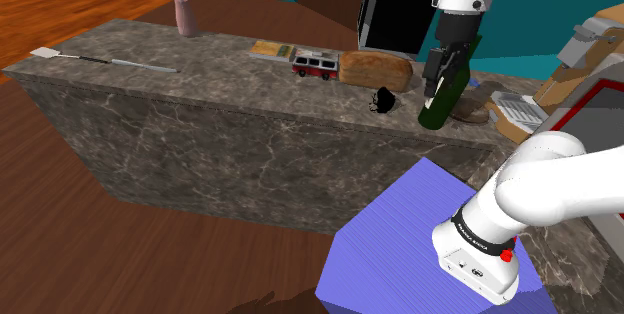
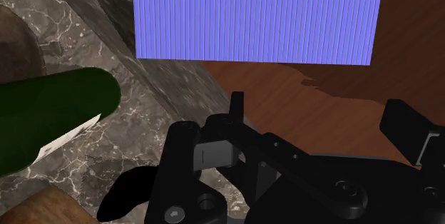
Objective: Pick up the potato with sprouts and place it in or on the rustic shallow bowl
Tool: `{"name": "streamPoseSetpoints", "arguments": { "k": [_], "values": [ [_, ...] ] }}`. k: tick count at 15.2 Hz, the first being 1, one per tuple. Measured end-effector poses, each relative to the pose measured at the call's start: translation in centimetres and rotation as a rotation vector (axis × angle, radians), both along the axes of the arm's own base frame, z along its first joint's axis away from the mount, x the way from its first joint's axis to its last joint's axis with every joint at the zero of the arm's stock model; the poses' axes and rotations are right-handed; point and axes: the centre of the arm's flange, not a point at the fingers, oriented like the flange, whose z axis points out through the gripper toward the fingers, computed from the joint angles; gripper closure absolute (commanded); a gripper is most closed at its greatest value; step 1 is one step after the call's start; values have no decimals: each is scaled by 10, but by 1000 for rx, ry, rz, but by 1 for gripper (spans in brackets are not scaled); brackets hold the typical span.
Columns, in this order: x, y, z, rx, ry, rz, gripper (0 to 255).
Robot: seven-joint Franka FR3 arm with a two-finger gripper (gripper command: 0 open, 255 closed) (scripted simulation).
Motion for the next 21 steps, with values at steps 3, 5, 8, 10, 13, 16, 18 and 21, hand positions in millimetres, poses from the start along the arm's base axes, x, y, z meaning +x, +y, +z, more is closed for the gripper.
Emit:
{"name": "streamPoseSetpoints", "arguments": {
  "k": [3,5,8,10,13,16,18,21],
  "values": [
    [13,-6,-7,-1,-1,-28,0],
    [30,-18,-21,-2,-2,-68,0],
    [53,-34,-39,-4,-7,-135,0],
    [72,-50,-53,-5,-9,-180,0],
    [97,-70,-75,-7,-13,-248,0],
    [124,-93,-94,-9,-17,-316,0],
    [140,-109,-109,-11,-20,-363,0],
    [161,-137,-127,-13,-24,-431,0]
  ]
}}
